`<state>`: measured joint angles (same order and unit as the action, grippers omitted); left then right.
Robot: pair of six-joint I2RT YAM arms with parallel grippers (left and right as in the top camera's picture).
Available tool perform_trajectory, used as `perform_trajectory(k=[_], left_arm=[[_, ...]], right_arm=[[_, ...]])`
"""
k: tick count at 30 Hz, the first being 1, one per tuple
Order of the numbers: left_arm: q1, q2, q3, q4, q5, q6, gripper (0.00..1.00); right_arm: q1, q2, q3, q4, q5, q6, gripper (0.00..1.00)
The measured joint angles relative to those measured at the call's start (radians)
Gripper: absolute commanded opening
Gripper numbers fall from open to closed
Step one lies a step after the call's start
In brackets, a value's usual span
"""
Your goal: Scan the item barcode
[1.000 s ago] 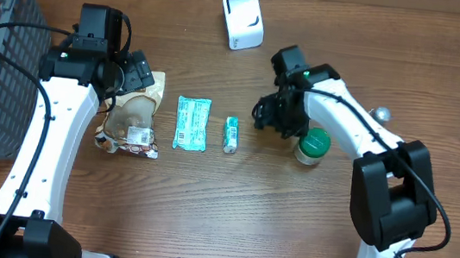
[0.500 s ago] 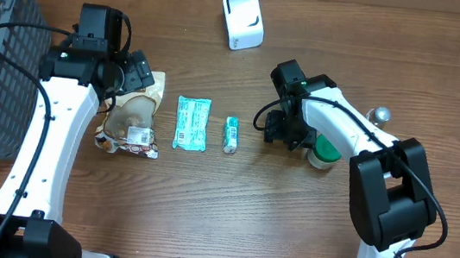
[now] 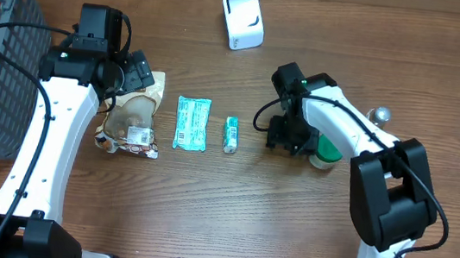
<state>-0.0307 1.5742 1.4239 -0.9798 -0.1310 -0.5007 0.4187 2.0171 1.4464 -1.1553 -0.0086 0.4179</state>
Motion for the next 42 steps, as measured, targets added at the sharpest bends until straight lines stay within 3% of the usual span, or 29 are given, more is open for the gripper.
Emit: perform_trajectory(k=[7,24,42], left_arm=[[0.0,0.0,0.0,0.0,0.0,0.0,1.0],[0.0,0.0,0.0,0.0,0.0,0.0,0.99],[0.0,0.0,0.0,0.0,0.0,0.0,1.0]], right_arm=[[0.0,-0.122,0.06,-0.116,-0.002,-0.062,0.71],[-0.012,-0.14,0.063,-0.064,0.2,-0.151,0.96],[-0.111,-0.14,-0.04,-0.054,0.231,-0.161,0.94]])
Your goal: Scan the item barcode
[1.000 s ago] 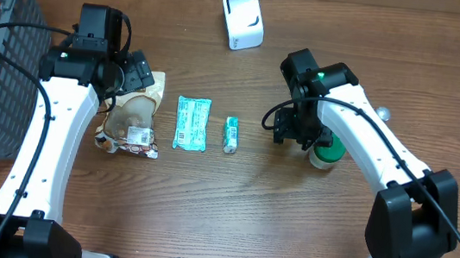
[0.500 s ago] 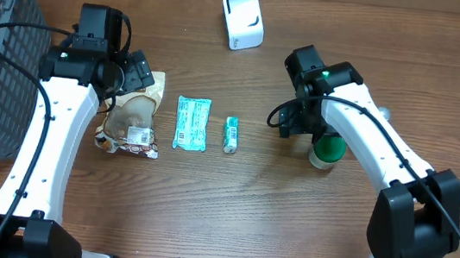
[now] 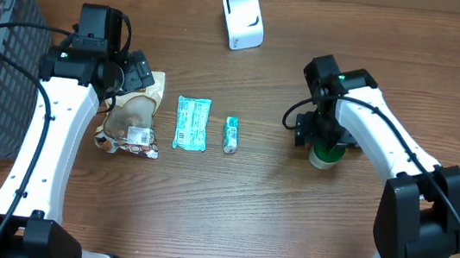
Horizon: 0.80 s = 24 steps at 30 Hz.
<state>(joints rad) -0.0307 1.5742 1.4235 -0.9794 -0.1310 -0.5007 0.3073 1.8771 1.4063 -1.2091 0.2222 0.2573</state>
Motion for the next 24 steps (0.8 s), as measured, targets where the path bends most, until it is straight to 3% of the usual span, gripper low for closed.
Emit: perform_trajectory(k=[10,16,24], left_arm=[[0.0,0.0,0.0,0.0,0.0,0.0,1.0],[0.0,0.0,0.0,0.0,0.0,0.0,1.0],[0.0,0.0,0.0,0.0,0.0,0.0,1.0]], right_arm=[[0.0,0.0,-0.006,-0.031,-0.024,0.08,0.84],[0.001,0.0,-0.006,-0.075,-0.138,0.208,0.93],[0.001,0.0,-0.006,-0.105,-0.203,0.206,1.0]])
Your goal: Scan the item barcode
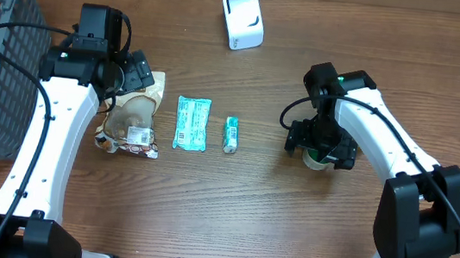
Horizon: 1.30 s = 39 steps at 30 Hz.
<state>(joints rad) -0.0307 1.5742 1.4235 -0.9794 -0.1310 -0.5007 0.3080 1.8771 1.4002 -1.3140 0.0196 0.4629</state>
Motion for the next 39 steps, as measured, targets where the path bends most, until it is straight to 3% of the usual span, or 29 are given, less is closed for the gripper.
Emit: perform_trajectory(k=[13,23,31,35,39], left_arm=[[0.0,0.0,0.0,0.0,0.0,0.0,1.0],[0.0,0.0,0.0,0.0,0.0,0.0,1.0],[0.0,0.0,0.0,0.0,0.0,0.0,1.0],[0.0,0.0,0.0,0.0,0.0,0.0,0.99],[0.0,0.0,0.0,0.0,0.0,0.0,0.99]], right_arm=[[-0.001,0.0,0.0,0.111,0.171,-0.12,1.0],[-0.001,0.0,0.0,0.086,0.071,-0.122,0.83],[-0.001,0.0,0.0,0.005,-0.002,-0.089,0.89],[-0.001,0.0,0.0,0.009,-0.029,-0.08,1.0],[-0.003,0.0,-0.001,0.076,0.046,-0.078,1.0]])
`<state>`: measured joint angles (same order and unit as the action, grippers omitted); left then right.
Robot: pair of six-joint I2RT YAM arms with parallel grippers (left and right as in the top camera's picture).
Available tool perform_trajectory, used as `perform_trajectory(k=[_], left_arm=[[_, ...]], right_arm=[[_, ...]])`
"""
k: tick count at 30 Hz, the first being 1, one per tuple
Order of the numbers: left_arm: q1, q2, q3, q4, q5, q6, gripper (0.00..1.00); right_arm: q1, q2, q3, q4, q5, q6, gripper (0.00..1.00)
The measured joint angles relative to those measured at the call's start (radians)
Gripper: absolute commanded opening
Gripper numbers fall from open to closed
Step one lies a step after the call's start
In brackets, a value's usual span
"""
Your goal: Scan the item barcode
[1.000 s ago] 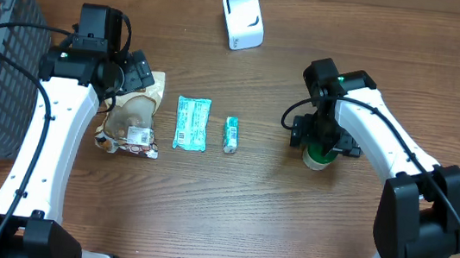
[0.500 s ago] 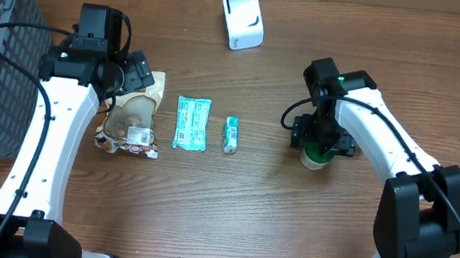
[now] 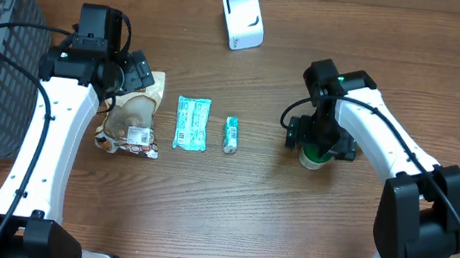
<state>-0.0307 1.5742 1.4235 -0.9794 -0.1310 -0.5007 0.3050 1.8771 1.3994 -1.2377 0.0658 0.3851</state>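
A white barcode scanner (image 3: 242, 19) stands at the back of the table. In a row lie a tan snack bag (image 3: 131, 119), a teal packet (image 3: 191, 123) and a small green tube (image 3: 231, 134). My right gripper (image 3: 318, 144) is low over a green-and-white container (image 3: 314, 160), fingers on either side and closed against it. My left gripper (image 3: 139, 70) hovers at the upper edge of the snack bag; its jaws cannot be made out from above.
A grey wire basket fills the far left edge. The right arm's cable loops out towards the green tube. The wooden table (image 3: 229, 216) extends to the front.
The right gripper has drawn in around the green-and-white container, which now sits slightly further left. The left arm and the other items have not moved.
The right gripper first stood left of the green-and-white container. It was then over the container, then low with its fingers spread around it, and now it is closed on it. The left arm stayed at the snack bag throughout.
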Motion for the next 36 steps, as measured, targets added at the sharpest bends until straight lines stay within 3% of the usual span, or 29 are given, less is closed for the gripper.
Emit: perform_trajectory(k=[9,15,22,27,36], left_arm=[[0.0,0.0,0.0,0.0,0.0,0.0,1.0],[0.0,0.0,0.0,0.0,0.0,0.0,1.0],[0.0,0.0,0.0,0.0,0.0,0.0,0.99],[0.0,0.0,0.0,0.0,0.0,0.0,0.99],[0.0,0.0,0.0,0.0,0.0,0.0,0.99]], right_arm=[[-0.018,0.0,0.0,0.101,0.082,-0.027,1.0],[-0.018,0.0,0.0,0.061,0.05,-0.083,0.85],[-0.021,0.0,0.0,0.072,0.042,-0.101,0.81],[-0.021,0.0,0.0,0.059,0.042,-0.15,0.68],[-0.023,0.0,0.0,0.06,0.044,-0.168,0.65]])
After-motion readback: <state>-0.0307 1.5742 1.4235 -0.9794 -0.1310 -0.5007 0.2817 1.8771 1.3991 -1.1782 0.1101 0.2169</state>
